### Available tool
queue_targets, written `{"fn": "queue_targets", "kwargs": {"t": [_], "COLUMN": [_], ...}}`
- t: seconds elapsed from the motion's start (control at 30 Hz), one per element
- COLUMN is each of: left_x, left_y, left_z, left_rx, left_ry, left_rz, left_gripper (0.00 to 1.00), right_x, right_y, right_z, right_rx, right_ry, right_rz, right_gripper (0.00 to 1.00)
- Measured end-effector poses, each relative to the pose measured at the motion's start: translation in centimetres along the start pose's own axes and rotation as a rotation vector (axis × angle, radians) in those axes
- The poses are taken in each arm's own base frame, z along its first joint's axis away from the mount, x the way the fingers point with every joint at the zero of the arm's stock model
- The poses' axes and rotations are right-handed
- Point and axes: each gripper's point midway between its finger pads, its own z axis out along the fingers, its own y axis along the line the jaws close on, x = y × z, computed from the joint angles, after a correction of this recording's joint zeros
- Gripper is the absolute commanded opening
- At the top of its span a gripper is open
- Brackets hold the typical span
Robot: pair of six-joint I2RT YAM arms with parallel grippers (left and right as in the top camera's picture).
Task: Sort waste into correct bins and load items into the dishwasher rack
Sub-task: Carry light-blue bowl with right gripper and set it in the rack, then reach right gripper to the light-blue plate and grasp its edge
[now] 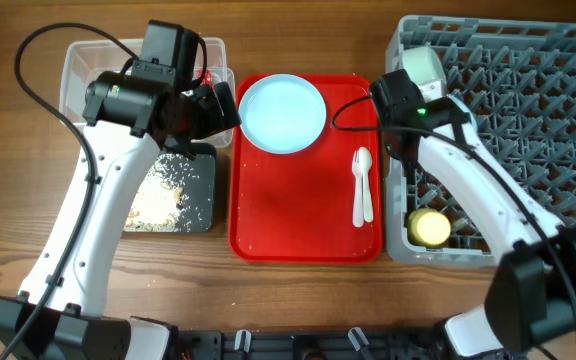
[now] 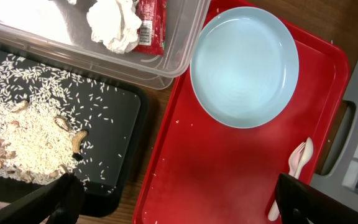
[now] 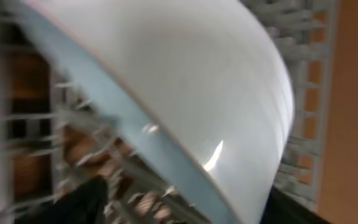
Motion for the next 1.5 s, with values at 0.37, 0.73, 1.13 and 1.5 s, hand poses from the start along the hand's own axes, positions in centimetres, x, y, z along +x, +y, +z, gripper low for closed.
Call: {"fn": "queue_targets", "kwargs": {"t": [0.37,0.73,1.13,1.5], "left_x": [0.0,0.0,0.0,0.0], "left_y": [0.0,0.0,0.0,0.0], "left_z": [0.0,0.0,0.0,0.0], "left_rx": [0.000,0.000,0.000,0.000], "left_ry": [0.000,0.000,0.000,0.000], "left_rz": [0.000,0.000,0.000,0.000], "left_gripper": [1.00,1.00,1.00,1.00], "right_x": [-1.3,-5.2,-9.4,-8.2], "right_y": [0.1,6.7,12.9,21.8], "right_z": [-5.3,-11.9,-11.2,-5.0], "right_rx": [-0.246,-0.795,-1.042,-0.921], "right_ry": [-0.160,-0.337,-0.200,0.032], "right_rz": [0.121,0.146,0.473,0.645], "right_gripper": [0.89,1.00,0.68,0.49]}}
